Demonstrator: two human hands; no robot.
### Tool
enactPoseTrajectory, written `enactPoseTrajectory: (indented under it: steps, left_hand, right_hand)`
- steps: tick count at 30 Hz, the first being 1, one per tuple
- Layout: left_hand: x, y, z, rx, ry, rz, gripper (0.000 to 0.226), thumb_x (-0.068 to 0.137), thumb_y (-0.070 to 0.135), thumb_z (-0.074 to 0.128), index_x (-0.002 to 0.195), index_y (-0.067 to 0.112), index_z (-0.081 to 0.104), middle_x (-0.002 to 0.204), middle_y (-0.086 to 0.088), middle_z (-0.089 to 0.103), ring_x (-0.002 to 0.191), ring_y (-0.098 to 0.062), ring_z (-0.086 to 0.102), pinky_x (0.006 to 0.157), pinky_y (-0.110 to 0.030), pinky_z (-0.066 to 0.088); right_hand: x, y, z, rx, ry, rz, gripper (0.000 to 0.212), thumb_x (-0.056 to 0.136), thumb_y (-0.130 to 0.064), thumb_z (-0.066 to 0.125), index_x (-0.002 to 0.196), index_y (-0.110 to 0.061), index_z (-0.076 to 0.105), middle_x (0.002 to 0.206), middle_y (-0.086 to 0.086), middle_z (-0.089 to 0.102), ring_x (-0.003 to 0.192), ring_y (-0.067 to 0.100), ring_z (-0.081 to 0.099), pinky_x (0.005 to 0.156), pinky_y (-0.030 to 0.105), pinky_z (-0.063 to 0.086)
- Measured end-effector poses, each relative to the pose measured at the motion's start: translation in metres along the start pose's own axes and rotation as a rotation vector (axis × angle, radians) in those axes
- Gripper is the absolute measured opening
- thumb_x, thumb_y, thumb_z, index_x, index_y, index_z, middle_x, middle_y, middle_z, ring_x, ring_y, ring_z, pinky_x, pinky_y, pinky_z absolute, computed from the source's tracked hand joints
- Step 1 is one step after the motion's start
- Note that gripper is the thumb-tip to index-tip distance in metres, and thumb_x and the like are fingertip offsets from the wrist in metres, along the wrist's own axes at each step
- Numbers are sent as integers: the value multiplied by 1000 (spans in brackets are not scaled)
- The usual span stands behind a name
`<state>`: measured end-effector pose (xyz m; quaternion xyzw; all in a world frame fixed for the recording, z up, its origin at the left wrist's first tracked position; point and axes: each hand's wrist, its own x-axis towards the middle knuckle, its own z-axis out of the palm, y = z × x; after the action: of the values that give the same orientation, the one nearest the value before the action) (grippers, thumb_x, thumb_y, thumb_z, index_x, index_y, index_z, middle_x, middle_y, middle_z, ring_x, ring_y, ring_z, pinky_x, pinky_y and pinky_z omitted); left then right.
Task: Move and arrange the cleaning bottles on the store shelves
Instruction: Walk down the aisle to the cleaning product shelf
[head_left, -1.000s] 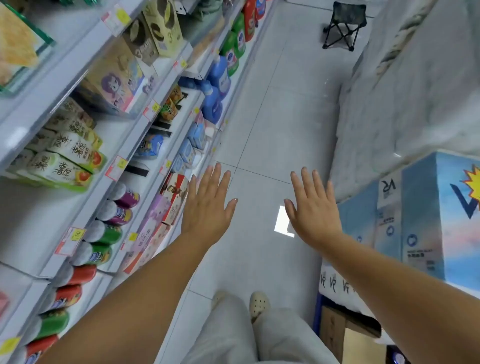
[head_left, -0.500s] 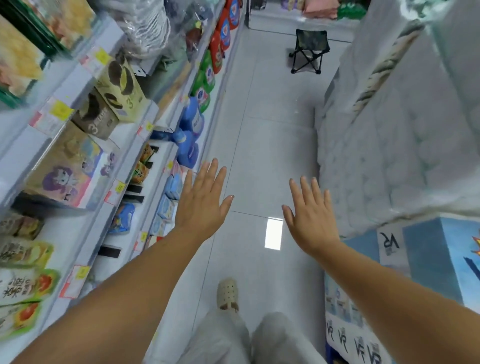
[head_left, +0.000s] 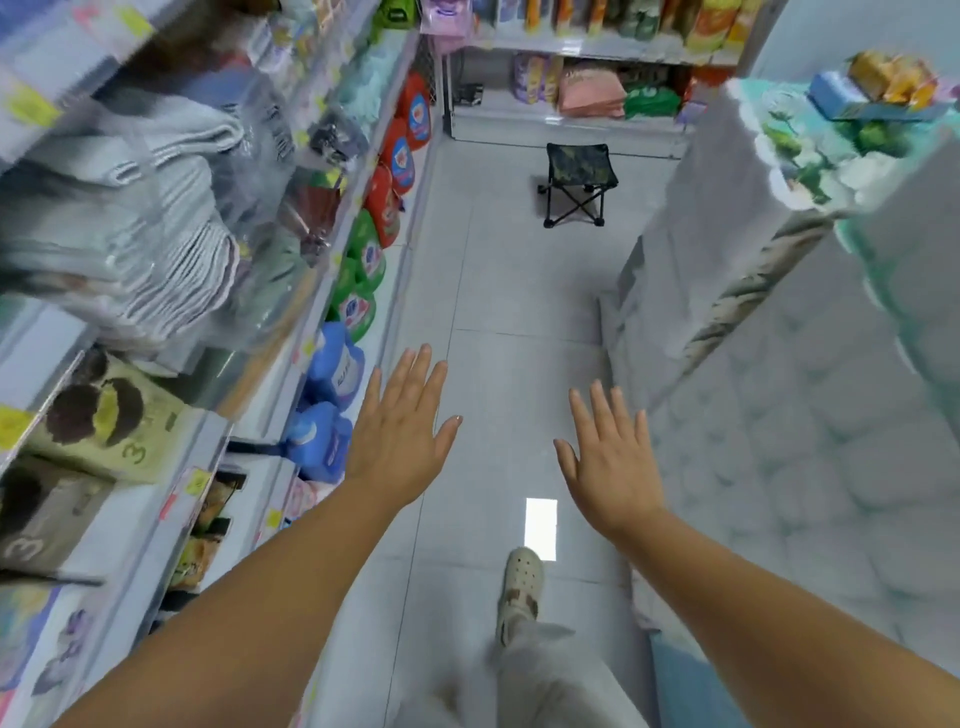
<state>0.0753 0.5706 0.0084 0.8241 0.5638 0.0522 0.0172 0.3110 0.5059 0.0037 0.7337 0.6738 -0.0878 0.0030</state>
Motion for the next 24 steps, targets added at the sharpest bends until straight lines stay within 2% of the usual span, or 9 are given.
enactPoseTrajectory:
  steps: [3,6,8,11,16,20,24]
  left_hand:
    - [72,0,1,-19,-4,-6,63,92,46,25,146,15,18,156,-6,14,144,-21,9,116,-43,4]
    - [137,-2,2,-42,-6,-55,62,92,46,25,146,16,18,156,-6,15,143,-21,11,115,-41,2]
    - [178,-6,3,-55,-10,-60,62,92,46,26,146,16,18,156,-6,14,143,-20,11,115,-39,0]
    - [247,-21,8,-60,9,-50,63,92,47,27,146,15,20,156,-6,16,143,-20,12,115,-39,-1]
    - [374,-48,23,-73,17,-28,63,92,49,21,146,16,19,156,-5,14,143,-20,11,115,-40,0]
    - [475,-66,25,-80,2,10,65,91,51,15,147,17,15,157,-4,8,144,-19,5,117,-39,-3]
    - [571,-76,22,-107,-3,41,64,91,50,16,147,18,14,157,-3,7,144,-18,2,118,-43,4]
  right_hand:
    - [70,19,-16,-32,-38,-36,70,89,-51,2,151,-18,9,159,11,11,147,31,6,117,49,4]
    - [141,35,-33,-44,-15,-43,66,92,-48,15,148,-14,26,154,15,28,143,36,24,114,53,18]
    - [188,41,-44,-43,-22,-43,65,92,-47,18,147,-13,30,152,15,32,141,37,27,113,53,20]
    - [262,45,-57,-15,-8,-70,67,91,-48,16,148,-14,27,154,14,27,143,36,23,116,51,17]
    - [386,52,-70,-16,-2,-71,72,88,-51,4,151,-17,12,159,11,11,147,31,6,119,45,3]
    - [477,58,-88,6,13,-40,72,88,-50,5,151,-16,15,159,12,14,147,32,9,118,47,7]
    - [558,71,-108,18,26,-7,70,90,-49,8,150,-15,18,158,13,16,146,33,11,117,47,8]
